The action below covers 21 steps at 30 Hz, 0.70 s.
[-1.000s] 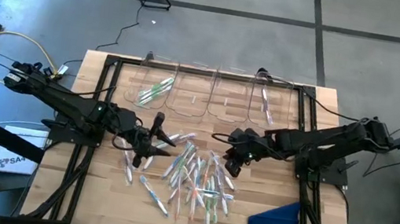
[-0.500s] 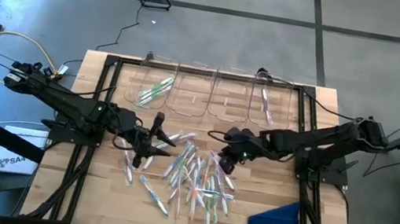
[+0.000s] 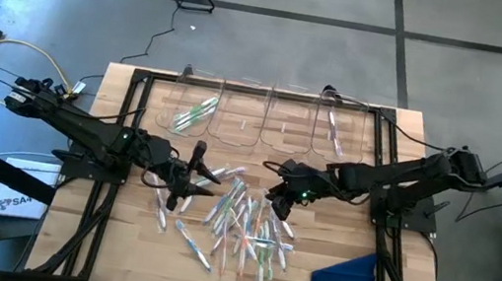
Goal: Pick & Place Toothbrushes
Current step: Put the violet toothbrush into the right transparent bin
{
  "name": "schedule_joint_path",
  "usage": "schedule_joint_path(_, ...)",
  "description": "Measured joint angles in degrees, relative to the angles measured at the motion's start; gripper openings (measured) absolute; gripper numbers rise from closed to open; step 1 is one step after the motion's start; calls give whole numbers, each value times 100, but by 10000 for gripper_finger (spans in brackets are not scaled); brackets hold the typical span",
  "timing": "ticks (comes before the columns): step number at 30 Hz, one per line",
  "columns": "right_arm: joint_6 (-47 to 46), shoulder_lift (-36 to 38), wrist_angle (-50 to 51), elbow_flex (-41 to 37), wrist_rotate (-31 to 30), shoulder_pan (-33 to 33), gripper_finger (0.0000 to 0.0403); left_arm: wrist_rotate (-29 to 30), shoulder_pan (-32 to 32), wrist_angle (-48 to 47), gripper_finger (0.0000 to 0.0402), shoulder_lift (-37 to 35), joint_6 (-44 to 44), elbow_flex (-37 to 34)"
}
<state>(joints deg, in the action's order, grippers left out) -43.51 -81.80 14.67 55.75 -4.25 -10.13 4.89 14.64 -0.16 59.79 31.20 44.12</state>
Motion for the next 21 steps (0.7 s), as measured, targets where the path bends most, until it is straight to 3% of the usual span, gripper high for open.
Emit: schedule_joint_path(21,-275,-15,-267,0,-479,-506,106,4,-1,0,159,0,2,0)
